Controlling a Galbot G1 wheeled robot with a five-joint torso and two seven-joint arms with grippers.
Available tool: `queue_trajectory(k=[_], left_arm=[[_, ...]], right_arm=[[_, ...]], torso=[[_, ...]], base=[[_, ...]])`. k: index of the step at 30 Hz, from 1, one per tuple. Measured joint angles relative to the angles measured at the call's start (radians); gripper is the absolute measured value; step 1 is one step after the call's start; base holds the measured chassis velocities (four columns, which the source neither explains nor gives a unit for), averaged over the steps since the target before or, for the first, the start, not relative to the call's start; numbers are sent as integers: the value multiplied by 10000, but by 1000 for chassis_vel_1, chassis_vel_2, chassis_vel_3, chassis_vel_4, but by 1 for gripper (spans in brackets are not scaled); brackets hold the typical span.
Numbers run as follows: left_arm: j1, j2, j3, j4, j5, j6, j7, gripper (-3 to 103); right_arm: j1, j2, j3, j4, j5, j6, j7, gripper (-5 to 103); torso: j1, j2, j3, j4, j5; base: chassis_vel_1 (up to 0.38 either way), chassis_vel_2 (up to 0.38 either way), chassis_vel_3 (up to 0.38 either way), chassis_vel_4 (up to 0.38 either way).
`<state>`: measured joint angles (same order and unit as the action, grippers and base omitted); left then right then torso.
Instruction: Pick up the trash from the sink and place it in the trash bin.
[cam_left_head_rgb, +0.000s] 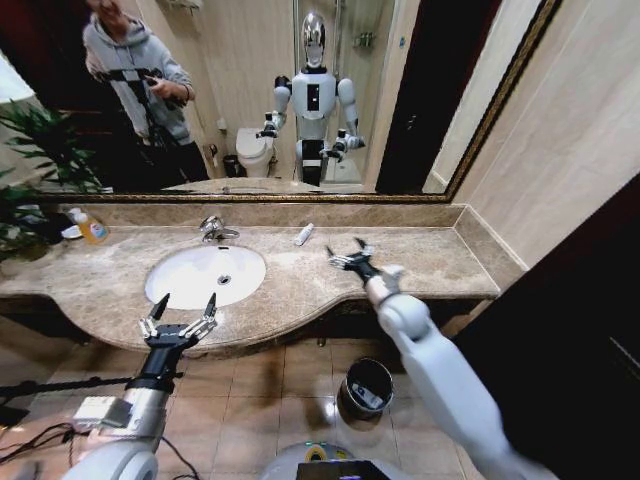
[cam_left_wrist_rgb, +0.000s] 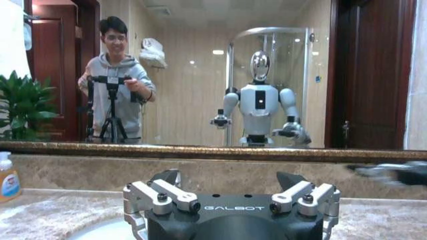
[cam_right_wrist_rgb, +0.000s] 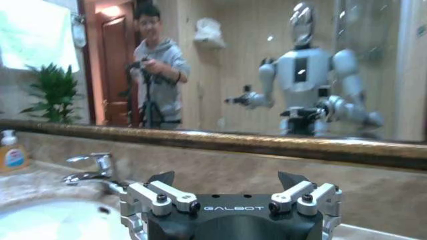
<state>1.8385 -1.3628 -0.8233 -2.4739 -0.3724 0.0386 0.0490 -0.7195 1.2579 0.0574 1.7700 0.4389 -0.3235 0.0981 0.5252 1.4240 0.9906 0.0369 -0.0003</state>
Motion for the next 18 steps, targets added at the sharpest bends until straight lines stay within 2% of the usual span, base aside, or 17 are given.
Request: queue_trajectory(k=[1,4,6,9,11,12,15,18], left_arm=[[0,0,0,0,0,0,0,100],[0,0,1,-1,0,0,5,100],[1,1,0,1,-1,0,-4,100],[0,0,0,1,0,0,-3,100],[1,1,1,1,0,0,-1,100],[0,0,0,0,-1,0,-3,100],[0,0,1,0,0,0,1,100],[1,1,0,1,-1,1,-1,100]], right_arm=[[0,0,0,0,0,0,0,100],[1255,871,-967,-1448,-25,-58,571,100],[1464,1106,-1119,-1770,-64,-55,714,100],[2325,2336,-1610,-3267,-208,98,1713,100],[2448,2535,-1664,-3525,-213,133,1878,100],[2866,3038,-1760,-4362,-255,433,2244,100],[3260,3443,-1783,-5213,-372,787,2475,103],[3651,3553,-1746,-6131,-408,1008,2734,96]], torso=[[0,0,0,0,0],[0,0,0,-1,-3],[0,0,0,-1,-1],[-1,0,-1,0,-4],[-1,0,-1,0,-2],[0,0,0,1,-5],[-2,1,-2,3,-2],[-1,1,0,0,-2]], base=[[0,0,0,0],[0,0,0,0],[0,0,0,0],[0,0,0,0],[0,0,0,0],[0,0,0,0],[0,0,0,0],[0,0,0,0]])
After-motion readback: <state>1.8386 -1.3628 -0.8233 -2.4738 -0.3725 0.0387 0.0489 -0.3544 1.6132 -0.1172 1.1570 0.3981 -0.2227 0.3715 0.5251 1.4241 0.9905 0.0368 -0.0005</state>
